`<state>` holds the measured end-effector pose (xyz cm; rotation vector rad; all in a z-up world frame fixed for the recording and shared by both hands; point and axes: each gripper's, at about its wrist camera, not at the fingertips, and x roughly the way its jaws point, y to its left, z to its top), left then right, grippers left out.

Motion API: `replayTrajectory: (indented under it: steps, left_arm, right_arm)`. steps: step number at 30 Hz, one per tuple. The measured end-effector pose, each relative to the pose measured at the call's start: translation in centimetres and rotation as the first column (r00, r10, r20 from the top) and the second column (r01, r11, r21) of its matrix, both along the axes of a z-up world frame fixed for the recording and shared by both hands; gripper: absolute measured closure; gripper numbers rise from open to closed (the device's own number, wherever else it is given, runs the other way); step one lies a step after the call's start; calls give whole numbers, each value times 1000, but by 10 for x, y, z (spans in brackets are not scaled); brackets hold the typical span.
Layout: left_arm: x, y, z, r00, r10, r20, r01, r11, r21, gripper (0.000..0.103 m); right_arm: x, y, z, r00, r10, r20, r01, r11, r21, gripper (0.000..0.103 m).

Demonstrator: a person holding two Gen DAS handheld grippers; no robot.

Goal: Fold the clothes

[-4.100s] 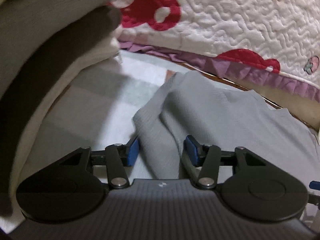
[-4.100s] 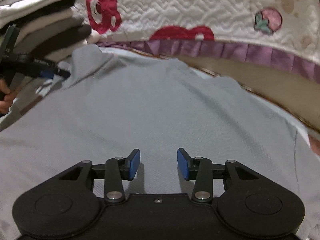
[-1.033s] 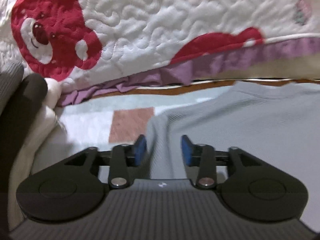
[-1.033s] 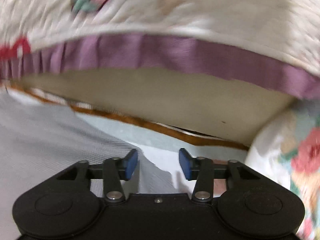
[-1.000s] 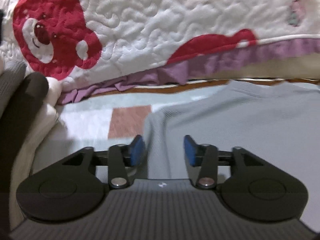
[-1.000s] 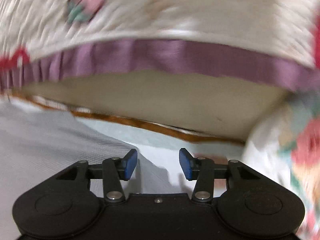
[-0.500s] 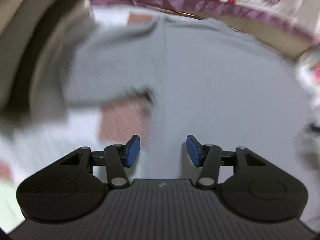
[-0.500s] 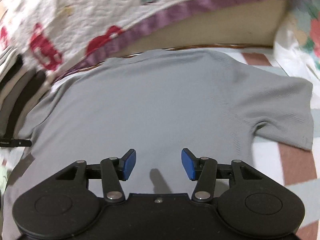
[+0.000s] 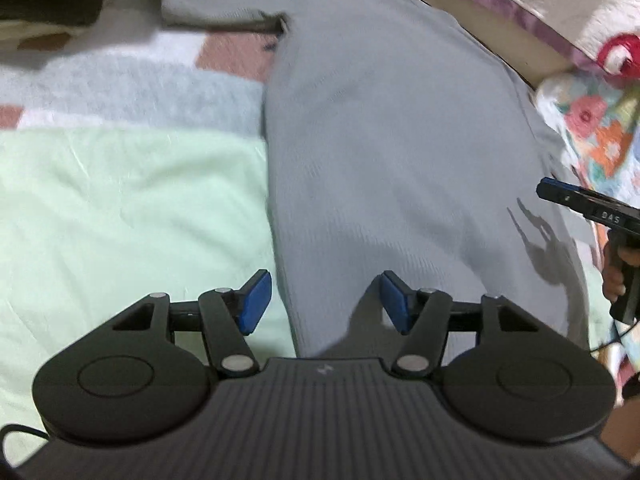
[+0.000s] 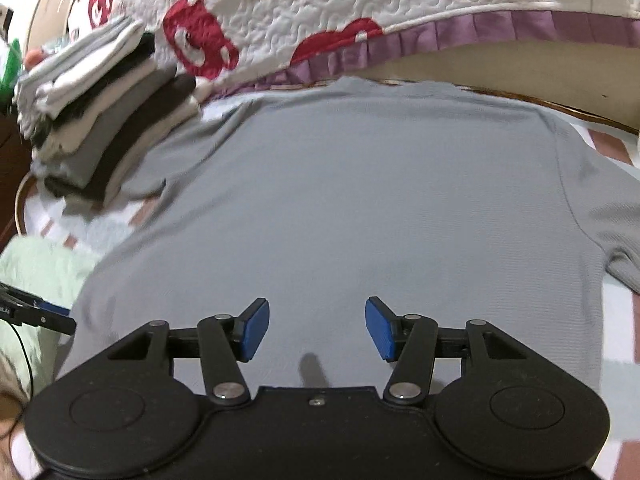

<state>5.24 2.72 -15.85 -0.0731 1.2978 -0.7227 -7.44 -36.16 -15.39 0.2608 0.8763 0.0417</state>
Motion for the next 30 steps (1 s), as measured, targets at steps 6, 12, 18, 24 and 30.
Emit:
replayTrajectory:
  steps: [6,12,18,24,30]
  left_arm:
    - [-3,30,-32,949,97,-301,-153,974,-169,37]
    - [-8,30,-37,940,118,-321,-184,965,-184,30]
    - [-12,17,-30,967,116,-228,-152,978,-144,22]
    - [-21,20,-33,961,158,-227,-191,972,-133,21]
    - [-33,23,-31,973,150,-175,-173,978,-121,25]
  right_arm:
    - [-80,-19,6,995,-82,-55,78,995,-65,44]
    - [-165,-55,0,904,-426,-27,426,904,39,44]
    - [-211,-76,9,848,-528,-44,529,849,-7,44]
    - [-239,-81,-3,845,-526,-96,534,839,103,43]
    - [-258,-73,-29,861,-483,-161,509,832,222,39]
